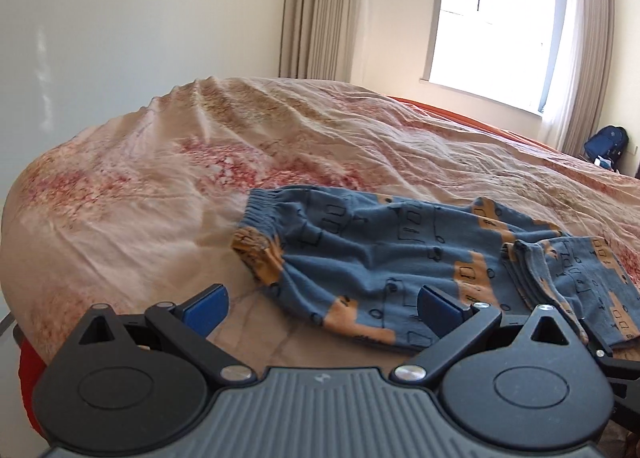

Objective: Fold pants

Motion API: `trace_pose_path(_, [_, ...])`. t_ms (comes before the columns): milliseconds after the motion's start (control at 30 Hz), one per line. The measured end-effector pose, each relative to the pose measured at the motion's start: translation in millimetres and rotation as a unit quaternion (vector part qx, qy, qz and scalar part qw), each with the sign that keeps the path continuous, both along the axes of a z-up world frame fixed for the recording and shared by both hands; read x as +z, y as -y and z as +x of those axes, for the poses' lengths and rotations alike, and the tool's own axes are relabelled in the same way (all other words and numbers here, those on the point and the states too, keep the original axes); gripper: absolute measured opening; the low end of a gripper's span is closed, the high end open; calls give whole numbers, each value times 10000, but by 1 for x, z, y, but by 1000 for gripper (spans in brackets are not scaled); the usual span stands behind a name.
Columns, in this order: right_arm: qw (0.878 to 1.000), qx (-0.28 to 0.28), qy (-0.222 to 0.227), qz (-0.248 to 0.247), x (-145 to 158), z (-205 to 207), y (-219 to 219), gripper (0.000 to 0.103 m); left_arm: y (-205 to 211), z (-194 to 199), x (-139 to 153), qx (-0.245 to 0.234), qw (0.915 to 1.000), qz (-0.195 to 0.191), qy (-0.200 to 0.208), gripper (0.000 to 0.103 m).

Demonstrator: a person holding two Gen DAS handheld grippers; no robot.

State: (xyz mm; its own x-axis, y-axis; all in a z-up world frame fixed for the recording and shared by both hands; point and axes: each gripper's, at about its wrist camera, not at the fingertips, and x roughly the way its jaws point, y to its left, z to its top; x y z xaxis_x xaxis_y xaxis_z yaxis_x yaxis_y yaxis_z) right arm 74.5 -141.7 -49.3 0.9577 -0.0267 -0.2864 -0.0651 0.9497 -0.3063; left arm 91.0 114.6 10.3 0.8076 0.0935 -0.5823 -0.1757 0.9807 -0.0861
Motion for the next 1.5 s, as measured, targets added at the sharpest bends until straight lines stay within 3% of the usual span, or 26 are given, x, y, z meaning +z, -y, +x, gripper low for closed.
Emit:
trace_pose_path(100, [10000, -11, 70, 56, 1, -1, 1, 102, -16, 1, -10, 162, 9994, -288, -117, 103])
trace_pose_path(367, [9987, 63, 462, 183, 2, -10, 2, 103, -27, 24, -27, 24, 9951, -918, 354, 103])
trace_pose_path(533, [9971, 111, 737, 129, 3, -15, -2, 103, -37, 33, -43, 238, 9882, -1410, 557, 103])
trace_pose_path(633, [9966, 128, 802, 133, 3, -15, -4, 103, -48, 26, -48, 358, 9784, -1839, 878, 102])
trace_pose_path(767, [9974, 85, 714, 21, 1, -12, -7, 103, -60, 18, -49, 726, 9636, -2262, 1224, 91])
trace_pose_path(900, [9971, 55, 762, 55, 1, -12, -6, 103, -64, 15, -50, 838, 9561, -2491, 1293, 81])
trace_pose_path(967, [9965, 5, 827, 131, 3, -12, -4, 103, -66, 13, -52, 878, 9533, -2581, 1304, 71])
trace_pose_path(1000, [9957, -24, 904, 175, 4, -12, -3, 103, -65, 14, -52, 922, 9541, -2561, 1252, 67])
trace_pose_path(1033, [9952, -48, 955, 198, 6, -12, -3, 103, -65, 16, -52, 1025, 9556, -2500, 1175, 53])
trace_pose_path(1067, [9951, -51, 970, 203, 7, -12, -3, 103, -66, 20, -53, 1170, 9575, -2422, 1042, 33])
trace_pose_path(1167, [9982, 129, 589, 0, 2, -5, -9, 103, -66, 27, -48, 1258, 9613, -2312, 816, 19])
trace_pose_path(1300, [9983, 97, 505, -285, -3, -4, -15, 103, -53, 27, -25, 1037, 9724, -1841, 991, 15])
trace_pose_path(1500, [9967, -101, 693, 408, 13, -12, 6, 103, -20, 30, 22, 498, 9792, -1382, 1399, 15])
